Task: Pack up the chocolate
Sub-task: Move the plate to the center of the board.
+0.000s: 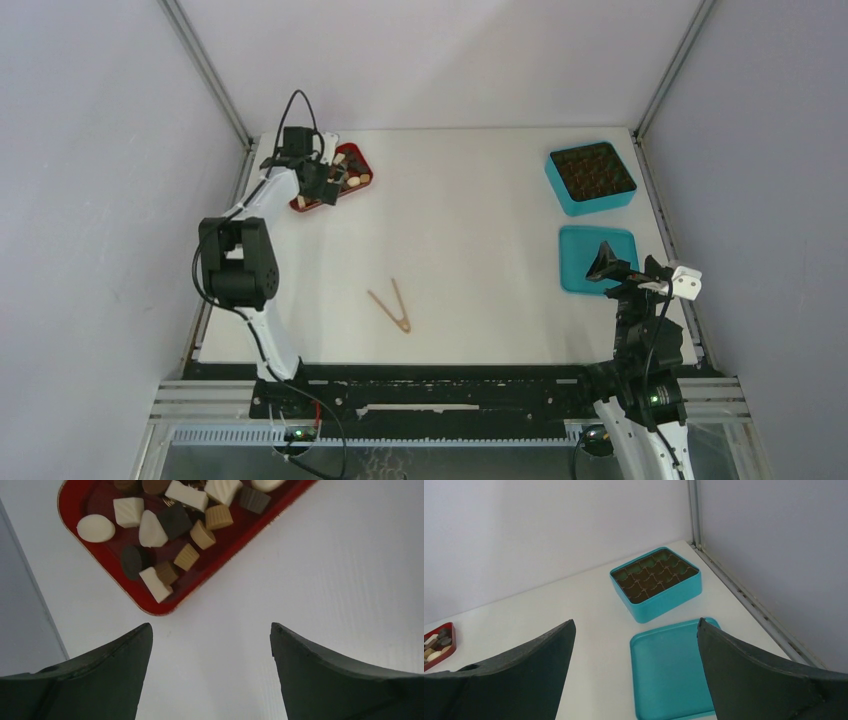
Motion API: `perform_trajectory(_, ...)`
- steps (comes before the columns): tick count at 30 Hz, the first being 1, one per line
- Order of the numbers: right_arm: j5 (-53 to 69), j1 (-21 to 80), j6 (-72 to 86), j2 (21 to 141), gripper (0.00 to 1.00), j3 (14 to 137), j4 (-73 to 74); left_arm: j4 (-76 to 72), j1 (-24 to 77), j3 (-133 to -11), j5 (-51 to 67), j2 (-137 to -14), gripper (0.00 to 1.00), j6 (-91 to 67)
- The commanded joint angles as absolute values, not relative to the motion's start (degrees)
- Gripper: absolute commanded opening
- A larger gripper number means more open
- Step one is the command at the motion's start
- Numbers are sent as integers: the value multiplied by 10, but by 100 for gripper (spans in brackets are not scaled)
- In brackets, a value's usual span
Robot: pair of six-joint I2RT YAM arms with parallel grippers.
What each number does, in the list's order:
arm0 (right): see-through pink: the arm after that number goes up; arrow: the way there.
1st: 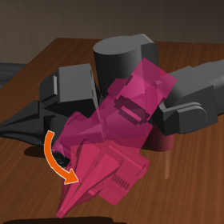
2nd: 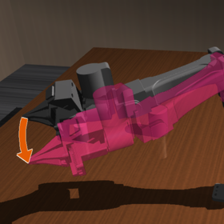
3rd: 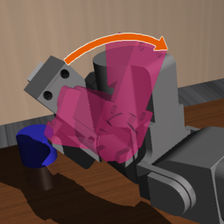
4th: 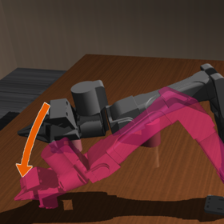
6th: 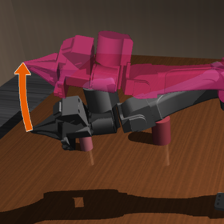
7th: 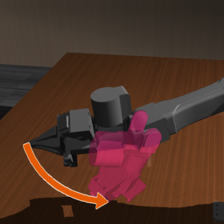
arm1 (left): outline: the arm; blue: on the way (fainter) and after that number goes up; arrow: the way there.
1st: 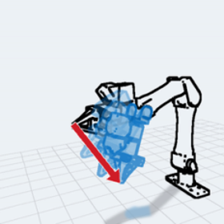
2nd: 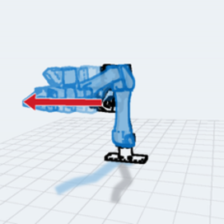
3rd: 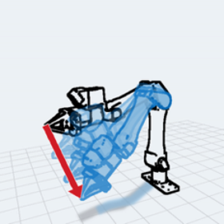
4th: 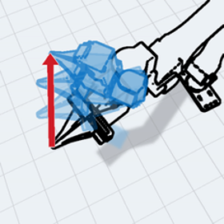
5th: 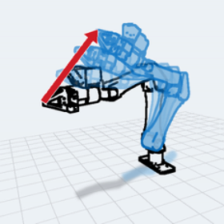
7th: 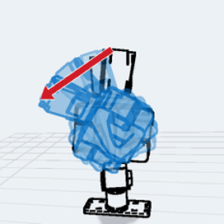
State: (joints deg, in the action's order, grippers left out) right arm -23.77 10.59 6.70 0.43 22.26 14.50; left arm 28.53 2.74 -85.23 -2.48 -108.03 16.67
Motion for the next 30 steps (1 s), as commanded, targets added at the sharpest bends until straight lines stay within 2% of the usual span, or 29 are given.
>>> perform_trajectory(1,-246,106,65,-33,100,245,140,326,8,-937,7,-1126,90,205)
perform_trajectory(14,-243,94,63,-13,99,244,141,369,8,-1034,20,-1234,63,222)
perform_trajectory(20,-243,93,63,-10,100,245,141,408,7,-1085,25,-1274,59,212)
perform_trajectory(30,-243,89,63,-9,100,245,142,430,7,-1092,40,-1305,56,185)
